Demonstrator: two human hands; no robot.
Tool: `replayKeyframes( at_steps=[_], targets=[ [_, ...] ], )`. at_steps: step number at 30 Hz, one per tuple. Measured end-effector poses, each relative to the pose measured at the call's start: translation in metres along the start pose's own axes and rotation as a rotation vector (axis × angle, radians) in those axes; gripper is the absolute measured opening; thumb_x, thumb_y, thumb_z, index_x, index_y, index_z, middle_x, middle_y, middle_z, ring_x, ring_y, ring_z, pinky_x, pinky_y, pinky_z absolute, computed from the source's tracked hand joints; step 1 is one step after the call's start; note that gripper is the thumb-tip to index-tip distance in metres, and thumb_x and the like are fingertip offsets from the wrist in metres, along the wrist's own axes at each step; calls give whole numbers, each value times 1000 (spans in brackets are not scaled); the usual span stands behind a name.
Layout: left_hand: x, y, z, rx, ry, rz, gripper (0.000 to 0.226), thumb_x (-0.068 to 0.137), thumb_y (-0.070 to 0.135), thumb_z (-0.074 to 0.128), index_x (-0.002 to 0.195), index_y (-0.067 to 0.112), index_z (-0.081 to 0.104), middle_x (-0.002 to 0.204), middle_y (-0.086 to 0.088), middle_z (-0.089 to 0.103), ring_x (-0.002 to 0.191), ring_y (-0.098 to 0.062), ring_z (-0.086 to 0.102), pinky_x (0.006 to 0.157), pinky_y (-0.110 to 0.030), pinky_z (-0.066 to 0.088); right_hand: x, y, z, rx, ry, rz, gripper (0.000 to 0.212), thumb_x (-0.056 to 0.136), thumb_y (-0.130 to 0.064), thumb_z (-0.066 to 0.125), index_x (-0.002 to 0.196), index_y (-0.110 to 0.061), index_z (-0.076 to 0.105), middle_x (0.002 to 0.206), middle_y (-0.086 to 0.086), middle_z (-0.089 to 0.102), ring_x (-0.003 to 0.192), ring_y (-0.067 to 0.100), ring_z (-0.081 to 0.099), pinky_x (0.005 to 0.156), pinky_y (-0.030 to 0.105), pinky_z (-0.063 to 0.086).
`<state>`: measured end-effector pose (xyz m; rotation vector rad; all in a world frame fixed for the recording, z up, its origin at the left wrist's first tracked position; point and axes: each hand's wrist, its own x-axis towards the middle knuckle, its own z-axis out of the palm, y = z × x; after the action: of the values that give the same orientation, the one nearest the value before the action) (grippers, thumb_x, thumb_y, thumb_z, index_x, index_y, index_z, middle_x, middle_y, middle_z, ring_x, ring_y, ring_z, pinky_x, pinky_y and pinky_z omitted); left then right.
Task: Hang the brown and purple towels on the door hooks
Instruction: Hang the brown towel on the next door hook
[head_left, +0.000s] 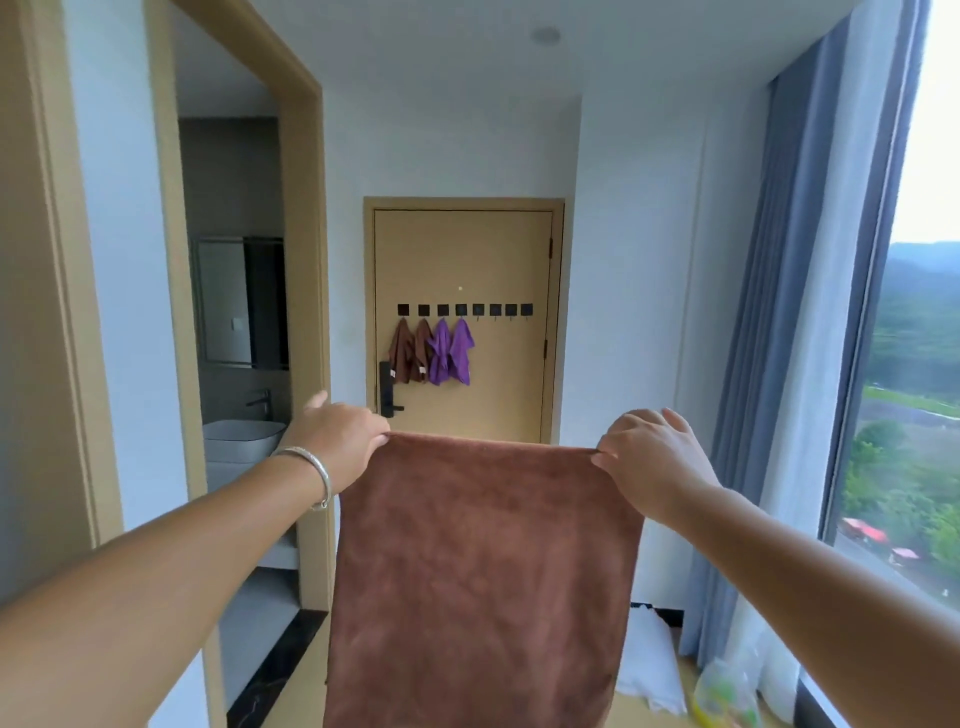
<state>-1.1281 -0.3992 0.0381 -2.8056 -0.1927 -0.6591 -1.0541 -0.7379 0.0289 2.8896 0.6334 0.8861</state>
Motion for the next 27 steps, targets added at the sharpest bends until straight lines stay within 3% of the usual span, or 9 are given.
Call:
replayKeyframes(
  at_steps=[7,11,14,21,27],
  targets=[
    [53,-43,42,-24,26,-27,30,101,31,34,91,30,63,93,8,67,97,-15,59,113,-42,20,67,-26,26,15,57,-5,32,99,-46,39,104,-35,69,118,-15,60,124,11,41,113,38,20],
    [94,-56,71,-19,34,-46,27,101,32,34,79,34,50,91,8,66,96,-15,59,112,-42,22,115,-29,56,-2,50,-27,32,99,-46,39,106,-35,68,118,-14,60,125,11,40,114,38,19],
    [129,-61,96,-7,29,-62,28,101,32,34,79,36,50,91,9,65,95,-14,59,112,-41,22,156,-28,89,-19,46,-49,34,99,-47,37,109,-36,67,122,-13,59,128,11,39,115,39,16],
    [230,-56,140,13,10,-84,29,102,31,31,78,33,47,86,11,60,96,-13,58,113,-38,22,261,-2,162,-23,59,-85,35,99,-50,34,105,-39,67,119,-16,58,126,10,39,115,38,17],
    [321,-49,168,18,5,-96,31,103,28,29,84,31,54,93,9,63,97,-14,57,114,-37,19,359,24,206,-50,81,-103,34,99,-48,35,102,-37,68,115,-14,59,121,11,42,113,36,20]
  ],
)
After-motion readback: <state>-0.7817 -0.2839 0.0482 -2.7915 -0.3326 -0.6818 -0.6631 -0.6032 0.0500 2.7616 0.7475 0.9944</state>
